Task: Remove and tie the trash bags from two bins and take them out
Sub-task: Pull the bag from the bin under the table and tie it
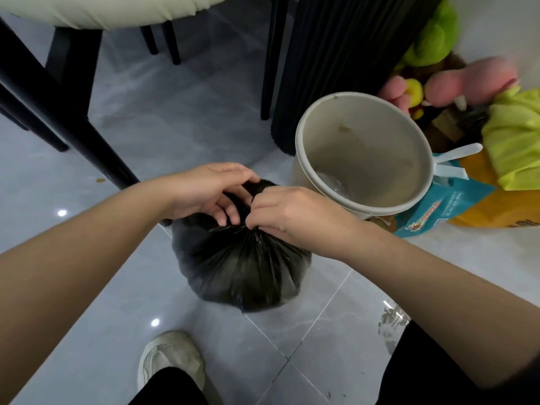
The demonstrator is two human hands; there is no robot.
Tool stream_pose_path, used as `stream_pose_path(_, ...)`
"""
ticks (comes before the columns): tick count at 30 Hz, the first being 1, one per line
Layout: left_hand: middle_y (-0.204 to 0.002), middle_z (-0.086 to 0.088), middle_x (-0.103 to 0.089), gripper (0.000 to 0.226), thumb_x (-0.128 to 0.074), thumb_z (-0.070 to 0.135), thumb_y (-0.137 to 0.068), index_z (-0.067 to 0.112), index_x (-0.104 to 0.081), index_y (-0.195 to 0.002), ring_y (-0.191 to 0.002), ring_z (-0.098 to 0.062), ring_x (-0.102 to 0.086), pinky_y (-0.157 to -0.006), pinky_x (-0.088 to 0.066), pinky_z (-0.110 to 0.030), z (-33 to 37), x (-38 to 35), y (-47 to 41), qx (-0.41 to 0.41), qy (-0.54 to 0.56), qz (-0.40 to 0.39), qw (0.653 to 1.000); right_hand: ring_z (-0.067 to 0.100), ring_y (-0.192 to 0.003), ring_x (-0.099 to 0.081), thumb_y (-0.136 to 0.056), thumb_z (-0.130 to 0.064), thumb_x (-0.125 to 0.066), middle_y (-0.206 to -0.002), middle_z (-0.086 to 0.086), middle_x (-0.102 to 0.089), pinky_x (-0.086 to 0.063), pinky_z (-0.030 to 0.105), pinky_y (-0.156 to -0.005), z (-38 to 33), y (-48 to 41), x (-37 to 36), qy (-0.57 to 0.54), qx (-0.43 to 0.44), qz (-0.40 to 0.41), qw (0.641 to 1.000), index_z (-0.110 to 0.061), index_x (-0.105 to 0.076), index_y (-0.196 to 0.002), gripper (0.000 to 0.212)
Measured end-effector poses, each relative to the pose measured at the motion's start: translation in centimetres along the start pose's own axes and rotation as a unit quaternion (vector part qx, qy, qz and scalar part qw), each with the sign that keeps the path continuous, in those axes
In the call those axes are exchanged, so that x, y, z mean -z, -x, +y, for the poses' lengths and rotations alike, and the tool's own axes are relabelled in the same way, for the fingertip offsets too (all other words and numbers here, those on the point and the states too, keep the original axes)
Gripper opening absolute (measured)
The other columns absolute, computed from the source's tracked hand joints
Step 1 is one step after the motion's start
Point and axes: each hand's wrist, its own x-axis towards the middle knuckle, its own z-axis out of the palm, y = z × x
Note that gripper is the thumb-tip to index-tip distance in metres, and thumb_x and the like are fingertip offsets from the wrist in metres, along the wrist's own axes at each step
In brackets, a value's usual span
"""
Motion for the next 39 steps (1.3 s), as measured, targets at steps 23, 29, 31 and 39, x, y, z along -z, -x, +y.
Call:
stream_pose_path(23, -0.074, -0.008, -0.063, 0.018, -0.060, -0.009, -0.082, 0.007, -0.065, -0.078, -0.054, -0.007, -0.065, -0.059, -0.056, -0.015, -0.7, -1.7, -0.4, -0.126, 0.119, 0.174, 0.969, 0.010, -0.093, -0.063, -0.079, -0.002, -0.066, -0.099, 0.001, -0.066, -0.049, 0.023, -0.090, 1.6, 0.5, -2.1, -0.378, -0.295, 0.241, 0.844, -0.017, -0.069, -0.080, 0.015)
stream_pose_path(29, -0.077, -0.008, -0.061, 0.017, -0.057, -0.009, -0.085, 0.007, -0.062, -0.082, -0.056, -0.009, -0.064, -0.061, -0.057, -0.017, -0.2, -2.3, 0.2, -0.133, 0.207, 0.180, 0.952, 0.012, -0.071, -0.061, -0.083, 0.001, -0.067, -0.077, 0.003, -0.068, -0.053, 0.030, -0.073, 0.7, -0.6, -1.9, -0.443, -0.364, 0.246, 0.781, -0.018, -0.064, -0.073, 0.021)
stream_pose_path(31, -0.082, -0.010, -0.062, 0.016, -0.055, -0.007, -0.087, 0.007, -0.061, -0.088, -0.061, -0.010, -0.066, -0.064, -0.058, -0.018, -0.1, -2.5, 0.5, -0.151, 0.230, 0.181, 0.944, 0.007, -0.064, -0.057, -0.082, 0.000, -0.067, -0.069, -0.003, -0.064, -0.049, 0.021, -0.066, 0.6, -0.9, -1.8, -0.450, -0.387, 0.272, 0.757, -0.017, -0.062, -0.070, 0.022)
stream_pose_path(39, -0.074, 0.011, -0.055, 0.015, -0.071, 0.018, -0.077, 0.028, -0.060, -0.071, -0.062, -0.003, -0.050, -0.062, -0.038, -0.010, -1.6, -3.9, 0.8, -0.257, -0.175, 0.386, 0.868, 0.005, -0.073, -0.062, -0.082, 0.000, -0.067, -0.077, -0.004, -0.068, -0.052, 0.016, -0.075, 0.1, -1.9, -2.1, -0.420, -0.407, 0.325, 0.743, -0.016, -0.069, -0.084, 0.016)
